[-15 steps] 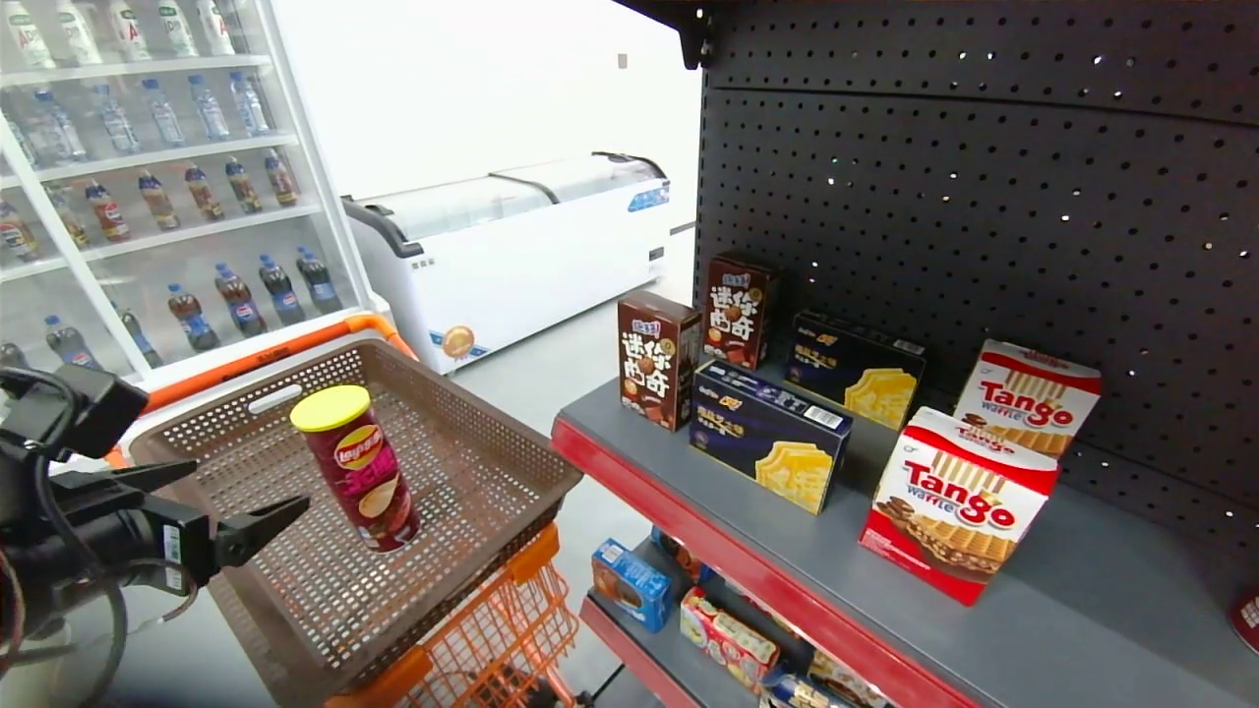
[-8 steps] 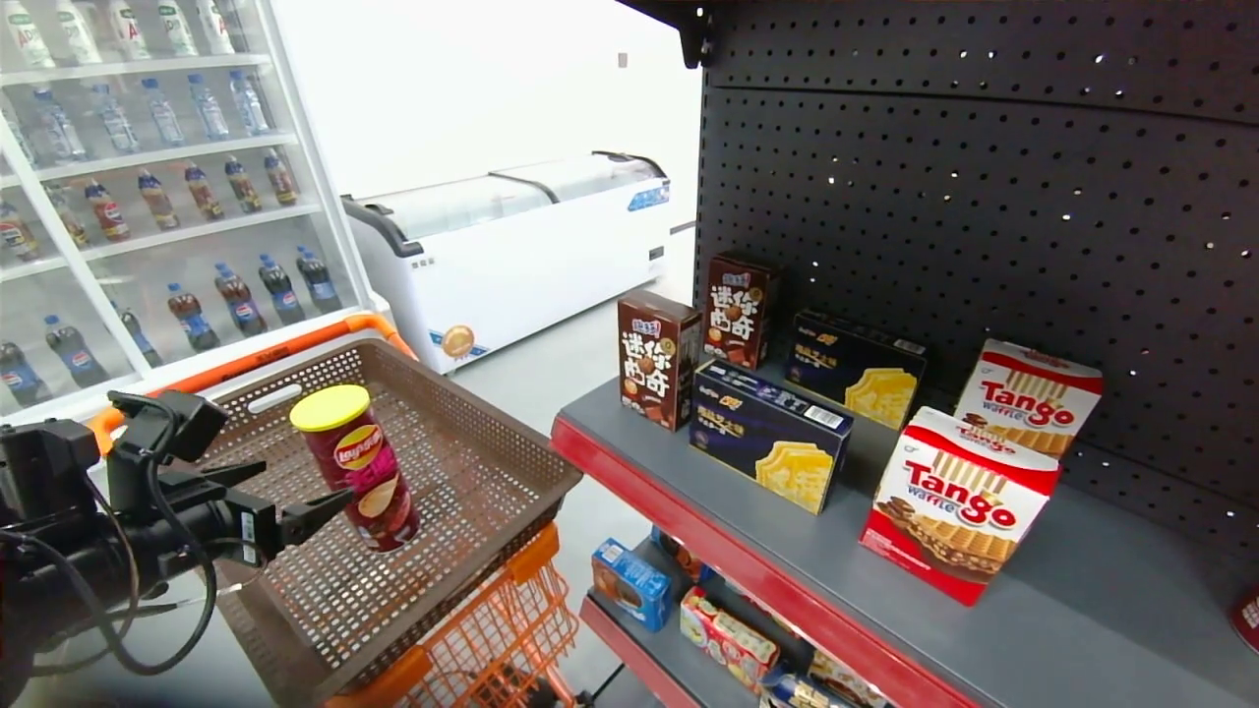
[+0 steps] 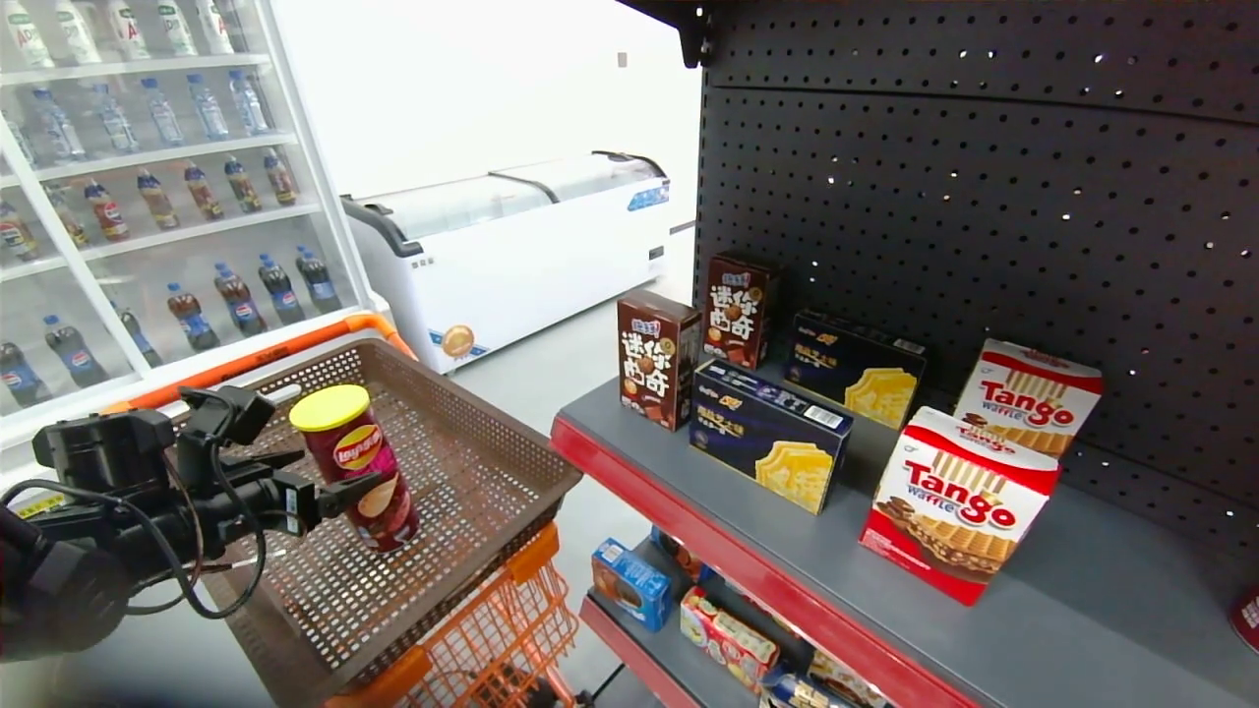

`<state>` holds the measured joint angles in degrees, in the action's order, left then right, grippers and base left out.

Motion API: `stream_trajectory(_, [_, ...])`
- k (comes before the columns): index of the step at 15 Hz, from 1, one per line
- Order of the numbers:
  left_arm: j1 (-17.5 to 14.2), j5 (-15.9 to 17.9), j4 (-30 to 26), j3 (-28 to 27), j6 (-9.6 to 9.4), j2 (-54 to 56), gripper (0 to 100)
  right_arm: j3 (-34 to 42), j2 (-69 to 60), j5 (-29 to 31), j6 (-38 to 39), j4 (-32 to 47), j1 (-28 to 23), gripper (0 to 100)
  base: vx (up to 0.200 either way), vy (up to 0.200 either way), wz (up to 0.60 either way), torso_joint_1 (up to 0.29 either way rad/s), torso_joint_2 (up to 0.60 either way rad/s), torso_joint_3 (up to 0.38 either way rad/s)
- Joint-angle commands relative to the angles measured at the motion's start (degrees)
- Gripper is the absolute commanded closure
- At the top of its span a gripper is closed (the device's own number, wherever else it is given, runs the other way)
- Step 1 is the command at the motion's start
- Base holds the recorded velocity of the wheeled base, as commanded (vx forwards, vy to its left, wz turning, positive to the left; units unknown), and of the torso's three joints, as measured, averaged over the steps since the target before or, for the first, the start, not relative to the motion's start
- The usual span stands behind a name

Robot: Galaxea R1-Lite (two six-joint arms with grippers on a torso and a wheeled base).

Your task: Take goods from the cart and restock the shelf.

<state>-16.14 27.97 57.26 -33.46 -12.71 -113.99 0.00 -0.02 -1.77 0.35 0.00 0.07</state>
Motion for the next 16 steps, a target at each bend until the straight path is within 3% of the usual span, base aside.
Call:
stream_trajectory(1, [0.2, 0.0, 0.0, -4.3, -0.38, -5.4, 0, 0.0, 0.0, 0.0, 0.0, 0.0, 0.0, 0, 0.0, 0.0, 0.0, 0.0, 0.0, 0.0])
stream_trajectory(7, [2.9, -0.2, -0.5, -10.8, -3.63, -11.1, 0, 0.0, 0.0, 0.0, 0.0, 0.0, 0.0, 0, 0.0, 0.0, 0.0, 0.0, 0.0, 0.0])
stream_trajectory(12, [7.5, -3.3, -0.3, -15.2, -2.31, -14.3, 0, 0.0, 0.0, 0.0, 0.0, 0.0, 0.0, 0, 0.0, 0.0, 0.0, 0.0, 0.0, 0.0])
stream_trajectory(13, [8.2, -3.2, 0.0, -15.9, -1.88, -14.8, 100, 0.0, 0.0, 0.0, 0.0, 0.0, -0.1, 0, 0.0, 0.0, 0.0, 0.0, 0.0, 0.0])
stream_trajectory(16, [8.3, -3.6, 0.0, -16.0, -1.96, -14.6, 100, 0.0, 0.0, 0.0, 0.0, 0.0, 0.0, 0, 0.0, 0.0, 0.0, 0.0, 0.0, 0.0])
